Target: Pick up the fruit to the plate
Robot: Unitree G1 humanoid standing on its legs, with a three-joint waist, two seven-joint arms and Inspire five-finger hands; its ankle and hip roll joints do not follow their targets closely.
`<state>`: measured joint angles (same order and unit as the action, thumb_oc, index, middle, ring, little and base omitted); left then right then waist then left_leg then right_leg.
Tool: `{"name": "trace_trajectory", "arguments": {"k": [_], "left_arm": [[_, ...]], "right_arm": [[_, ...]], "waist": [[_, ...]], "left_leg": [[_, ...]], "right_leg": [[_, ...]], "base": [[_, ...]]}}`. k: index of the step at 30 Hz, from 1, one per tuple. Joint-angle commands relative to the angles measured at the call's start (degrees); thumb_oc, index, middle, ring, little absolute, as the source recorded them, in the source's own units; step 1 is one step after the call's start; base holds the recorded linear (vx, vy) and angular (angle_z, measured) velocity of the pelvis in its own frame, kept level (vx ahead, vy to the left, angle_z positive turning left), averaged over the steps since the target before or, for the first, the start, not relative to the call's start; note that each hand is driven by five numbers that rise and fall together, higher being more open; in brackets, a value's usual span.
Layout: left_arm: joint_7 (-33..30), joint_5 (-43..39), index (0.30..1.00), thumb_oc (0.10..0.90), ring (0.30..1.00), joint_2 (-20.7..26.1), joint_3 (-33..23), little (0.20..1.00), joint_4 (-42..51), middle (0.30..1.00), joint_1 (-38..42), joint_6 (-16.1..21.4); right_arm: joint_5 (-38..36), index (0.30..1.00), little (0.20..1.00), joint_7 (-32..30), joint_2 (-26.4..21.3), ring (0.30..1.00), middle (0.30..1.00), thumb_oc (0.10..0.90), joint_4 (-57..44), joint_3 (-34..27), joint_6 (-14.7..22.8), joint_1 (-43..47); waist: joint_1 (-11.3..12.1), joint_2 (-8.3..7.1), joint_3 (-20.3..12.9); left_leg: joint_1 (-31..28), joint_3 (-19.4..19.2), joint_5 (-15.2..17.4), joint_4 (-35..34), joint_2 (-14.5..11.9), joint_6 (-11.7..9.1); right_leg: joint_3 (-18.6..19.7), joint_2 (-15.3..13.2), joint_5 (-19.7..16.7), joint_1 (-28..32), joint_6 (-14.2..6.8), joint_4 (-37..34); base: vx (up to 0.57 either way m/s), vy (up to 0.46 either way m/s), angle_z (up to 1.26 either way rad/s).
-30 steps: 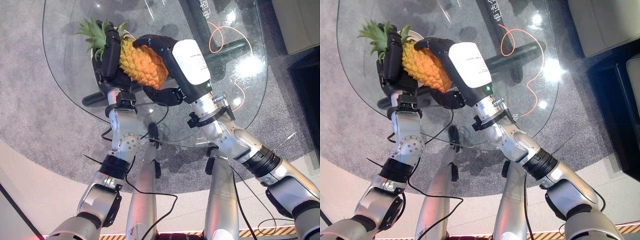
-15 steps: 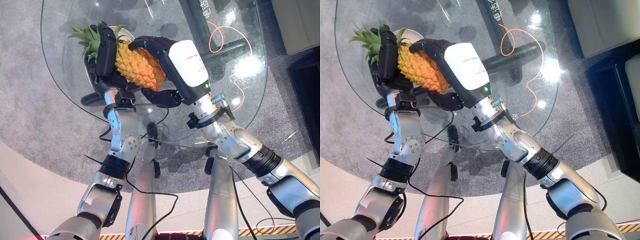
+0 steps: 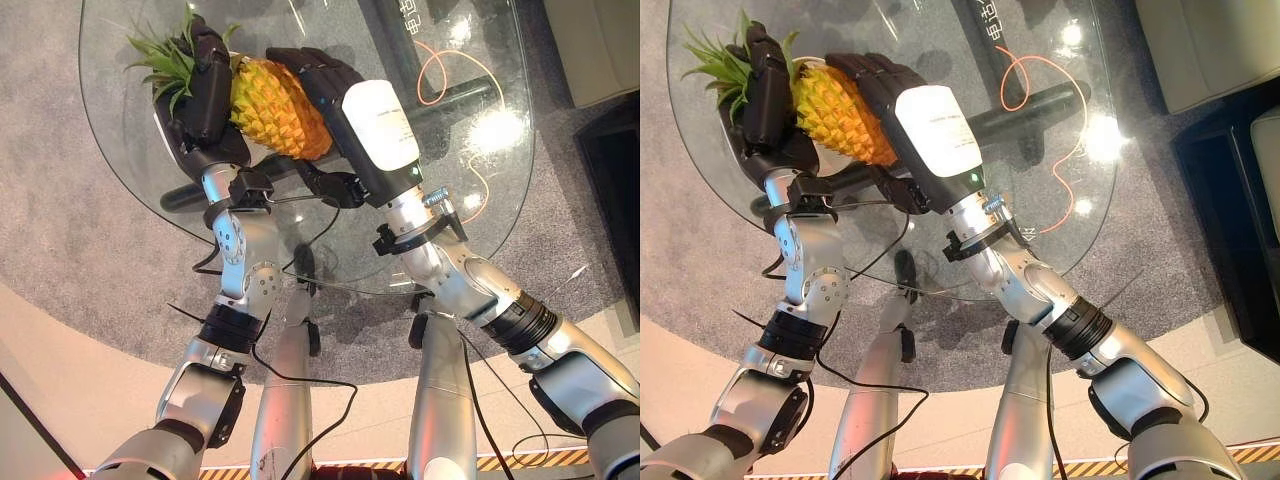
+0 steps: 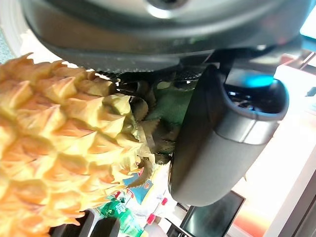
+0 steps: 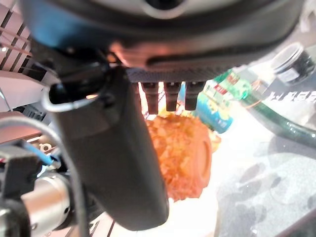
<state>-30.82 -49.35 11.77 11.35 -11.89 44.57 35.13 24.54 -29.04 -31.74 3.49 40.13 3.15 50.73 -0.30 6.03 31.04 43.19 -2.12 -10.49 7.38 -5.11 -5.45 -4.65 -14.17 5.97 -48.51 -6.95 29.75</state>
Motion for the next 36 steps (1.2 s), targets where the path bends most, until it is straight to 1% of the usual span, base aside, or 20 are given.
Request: {"name": "trace_trajectory", "arguments": {"k": [1, 5, 8, 11, 18, 21, 22, 23, 24, 26, 31, 36], "left_arm": [[0.1, 8.0, 0.3, 0.1, 0.3, 2.7, -2.3, 0.2, 6.6, 0.3, 7.6, 6.3], [-2.1, 10.4, 0.3, 0.1, 0.3, 2.8, -2.7, 0.2, 6.5, 0.3, 7.5, 6.7], [-5.3, 13.3, 0.3, 0.1, 0.3, 2.9, -3.2, 0.2, 6.0, 0.3, 7.3, 7.5], [-10.0, 17.1, 0.3, 0.1, 0.3, 3.1, -3.7, 0.2, 5.0, 0.3, 7.8, 8.3], [-16.8, 22.4, 0.3, 0.1, 0.3, 4.0, -4.8, 0.2, 3.2, 0.3, 9.6, 8.5], [-18.4, 23.8, 0.3, 0.1, 0.3, 4.1, -5.0, 0.2, 2.6, 0.3, 9.8, 8.8], [-20.3, 25.5, 0.3, 0.1, 0.3, 4.4, -5.2, 0.2, 1.8, 0.3, 10.1, 9.0], [-21.2, 26.3, 0.3, 0.1, 0.3, 4.5, -5.3, 0.2, 1.5, 0.3, 10.0, 9.0], [-22.1, 27.2, 0.3, 0.1, 0.3, 4.7, -5.4, 0.2, 1.2, 0.3, 10.4, 9.0], [-24.1, 29.2, 0.3, 0.1, 0.3, 5.1, -5.6, 0.2, 0.5, 0.3, 10.8, 8.7], [-27.2, 33.4, 0.3, 0.1, 0.3, 6.4, -5.7, 0.2, -2.4, 0.3, 12.3, 8.1], [-30.9, 36.9, 0.3, 0.1, 0.3, 8.0, -6.3, 0.2, -6.0, 0.3, 13.3, 8.2]], "right_arm": [[0.1, 0.9, 0.9, -3.0, 2.5, 0.9, 0.9, 0.8, -6.1, -3.9, 4.3, 5.3], [0.3, 0.9, 0.9, -2.3, 2.5, 0.9, 0.9, 0.8, -6.4, -4.0, 4.6, 4.7], [0.3, 0.9, 0.9, -2.3, 2.4, 0.9, 0.9, 0.8, -6.3, -4.1, 5.1, 4.5], [0.3, 0.9, 0.9, -2.4, 2.6, 0.9, 0.9, 0.8, -5.9, -3.8, 5.0, 4.9], [-0.7, 0.9, 0.9, -2.9, 2.1, 0.9, 0.9, 0.8, -5.1, -3.6, 5.0, 6.2], [-0.9, 0.9, 0.9, -3.4, 2.1, 0.9, 0.9, 0.8, -4.8, -3.7, 5.1, 6.1], [-1.0, 0.9, 0.9, -3.6, 2.0, 0.9, 0.9, 0.8, -4.6, -3.8, 5.2, 6.1], [-1.1, 0.9, 0.9, -3.7, 2.0, 0.9, 0.9, 0.8, -4.5, -3.7, 5.1, 5.8], [-1.2, 0.9, 0.9, -3.8, 1.9, 0.9, 0.9, 0.8, -4.3, -3.7, 4.9, 6.0], [-1.3, 0.9, 0.9, -4.1, 1.7, 0.9, 0.9, 0.8, -4.2, -3.9, 4.3, 5.9], [-2.8, 0.9, 0.9, -7.8, 1.1, 0.9, 0.9, 0.8, -1.8, -4.3, 2.4, 5.4], [-5.9, 0.9, 0.9, -12.8, 0.3, 0.9, 0.9, 0.8, 1.9, -6.7, 1.3, 3.6]], "waist": [[1.1, -1.77, -1.2], [1.0, -1.8, -1.2], [1.0, -1.83, -1.2], [1.1, -1.8, -1.2], [1.0, -1.84, -1.2], [1.0, -1.88, -1.2], [0.9, -1.89, -1.2], [0.8, -1.91, -1.2], [0.8, -1.88, -1.2], [0.8, -1.92, -1.2], [0.4, -1.91, -1.2], [-0.3, -1.89, -1.2]], "left_leg": [[-0.6, -1.5, 6.1, 4.1, 3.4, 0.7], [-0.6, -1.5, 6.0, 4.0, 3.3, 0.6], [-0.8, -1.5, 5.9, 3.7, 3.3, 0.6], [-0.6, -1.4, 5.8, 3.8, 3.3, 0.5], [-0.4, -1.5, 5.0, 3.0, 3.1, 0.3], [-0.4, -1.5, 4.9, 3.0, 3.0, 0.3], [-0.4, -1.6, 4.9, 2.8, 3.0, 0.3], [-1.1, -1.6, 5.4, 2.8, 3.0, 0.1], [-0.6, -1.6, 4.8, 2.7, 3.0, 0.2], [-0.6, -1.7, 4.8, 2.7, 2.9, 0.1], [-0.9, -1.9, 4.8, 2.2, 2.6, 0.0], [-0.8, -2.2, 4.9, 2.2, 2.5, -0.1]], "right_leg": [[-4.2, 1.7, -6.8, 4.5, -0.4, -12.0], [-4.2, 1.7, -6.7, 4.4, -0.4, -12.0], [-4.1, 1.8, -6.7, 4.6, -0.4, -12.1], [-4.1, 1.9, -6.6, 4.5, -0.3, -12.0], [-4.2, 2.0, -7.2, 4.4, -0.2, -12.8], [-4.2, 2.1, -7.2, 4.4, -0.2, -12.8], [-4.1, 2.2, -7.2, 4.4, -0.2, -12.9], [-4.0, 2.1, -6.6, 5.0, -0.3, -12.7], [-4.1, 2.2, -7.1, 4.5, -0.2, -13.0], [-4.0, 2.2, -7.2, 4.5, -0.2, -13.0], [-3.8, 2.1, -7.3, 4.8, -0.2, -13.6], [-3.3, 2.2, -7.2, 4.4, -0.1, -13.5]], "base": [[0.0, 0.0, 0.0], [0.0, 0.0, 0.0], [0.0, 0.0, 0.0], [0.0, 0.0, 0.0], [0.0, 0.0, 0.0], [0.0, 0.0, 0.0], [0.0, 0.0, 0.0], [0.0, 0.0, 0.0], [0.0, 0.0, 0.0], [0.0, 0.0, 0.0], [0.0, 0.0, 0.0], [0.0, 0.031, -0.01]]}}
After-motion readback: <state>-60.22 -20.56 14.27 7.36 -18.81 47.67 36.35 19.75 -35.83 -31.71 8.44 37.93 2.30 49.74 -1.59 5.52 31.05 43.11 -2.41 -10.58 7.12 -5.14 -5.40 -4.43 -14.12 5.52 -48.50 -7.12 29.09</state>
